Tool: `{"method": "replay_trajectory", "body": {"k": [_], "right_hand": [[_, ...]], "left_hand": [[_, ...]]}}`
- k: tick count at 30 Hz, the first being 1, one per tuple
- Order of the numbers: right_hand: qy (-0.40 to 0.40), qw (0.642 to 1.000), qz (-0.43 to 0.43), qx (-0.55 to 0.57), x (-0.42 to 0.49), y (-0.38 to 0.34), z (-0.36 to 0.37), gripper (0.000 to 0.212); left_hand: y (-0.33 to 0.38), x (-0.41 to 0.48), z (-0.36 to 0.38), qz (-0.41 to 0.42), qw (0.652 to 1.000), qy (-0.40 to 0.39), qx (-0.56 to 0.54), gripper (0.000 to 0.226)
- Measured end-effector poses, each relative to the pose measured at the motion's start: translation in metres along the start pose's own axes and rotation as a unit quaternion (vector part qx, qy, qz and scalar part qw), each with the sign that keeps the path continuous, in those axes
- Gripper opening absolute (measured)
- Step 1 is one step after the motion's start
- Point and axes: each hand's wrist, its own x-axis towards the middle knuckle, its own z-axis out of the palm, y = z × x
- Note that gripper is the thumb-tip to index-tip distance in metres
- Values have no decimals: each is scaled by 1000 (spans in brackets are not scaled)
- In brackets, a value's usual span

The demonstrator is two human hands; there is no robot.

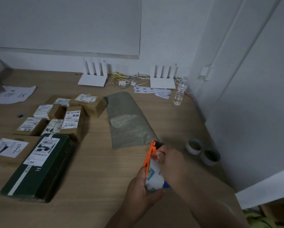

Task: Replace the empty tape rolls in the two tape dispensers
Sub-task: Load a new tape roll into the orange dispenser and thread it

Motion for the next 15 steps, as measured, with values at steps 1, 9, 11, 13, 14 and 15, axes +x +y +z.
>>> {"method": "replay_trajectory", "body": {"k": [1, 9, 11, 13, 14, 15], "right_hand": [[10, 1000, -4, -1, 0, 0, 0, 15], [67, 996, -27, 59, 7, -4, -11, 15], [71, 994, -50, 68, 11, -9, -21, 15], [49, 994, -70, 72, 13, -16, -29, 15], [38, 993, -76, 77, 13, -18, -32, 15], [28, 993, -78, 85, 13, -19, -34, 15]], "left_hand": [[2, 0, 2, -1, 1000, 9, -10, 48], [16, -2, 3, -12, 995, 47, -82, 34], [20, -4, 2, -8, 995, 58, -80, 28], [23, -5, 0, -7, 994, 71, -86, 26], [23, -6, 0, -11, 993, 79, -90, 27], [23, -5, -1, -15, 992, 84, -94, 27]]}}
